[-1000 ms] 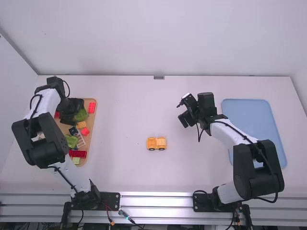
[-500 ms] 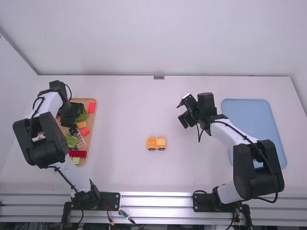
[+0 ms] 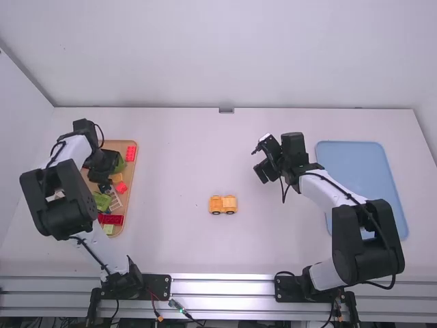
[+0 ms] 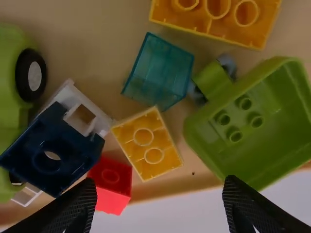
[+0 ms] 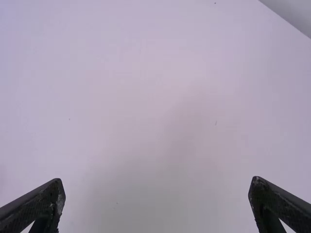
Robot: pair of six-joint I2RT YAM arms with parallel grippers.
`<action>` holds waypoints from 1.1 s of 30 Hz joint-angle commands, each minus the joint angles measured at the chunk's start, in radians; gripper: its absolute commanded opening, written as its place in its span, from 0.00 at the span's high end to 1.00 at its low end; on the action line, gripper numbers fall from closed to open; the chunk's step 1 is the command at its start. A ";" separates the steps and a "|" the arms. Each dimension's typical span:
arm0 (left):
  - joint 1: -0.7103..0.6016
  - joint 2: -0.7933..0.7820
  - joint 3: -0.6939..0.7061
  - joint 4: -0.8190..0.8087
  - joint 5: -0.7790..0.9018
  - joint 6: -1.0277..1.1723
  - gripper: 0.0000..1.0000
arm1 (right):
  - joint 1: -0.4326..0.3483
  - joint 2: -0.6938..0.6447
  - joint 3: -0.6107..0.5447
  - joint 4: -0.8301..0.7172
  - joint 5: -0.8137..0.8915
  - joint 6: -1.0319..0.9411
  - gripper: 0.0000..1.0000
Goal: Assemble lego blocks to make yellow taxi
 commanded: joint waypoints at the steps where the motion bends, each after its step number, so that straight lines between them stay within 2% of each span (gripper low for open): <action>1: -0.002 0.012 -0.024 0.010 -0.014 -0.010 0.31 | 0.005 -0.017 0.006 -0.002 0.002 0.005 0.01; 21: -0.008 0.012 -0.121 0.131 -0.012 -0.029 0.35 | 0.005 -0.017 0.006 -0.004 0.001 0.005 0.01; 29: -0.006 0.012 -0.113 0.156 -0.002 -0.029 0.36 | 0.005 -0.017 0.006 -0.004 0.006 0.005 0.01; 33: -0.003 0.011 -0.070 0.101 0.012 -0.029 0.37 | 0.005 -0.017 0.006 -0.005 0.005 0.005 0.01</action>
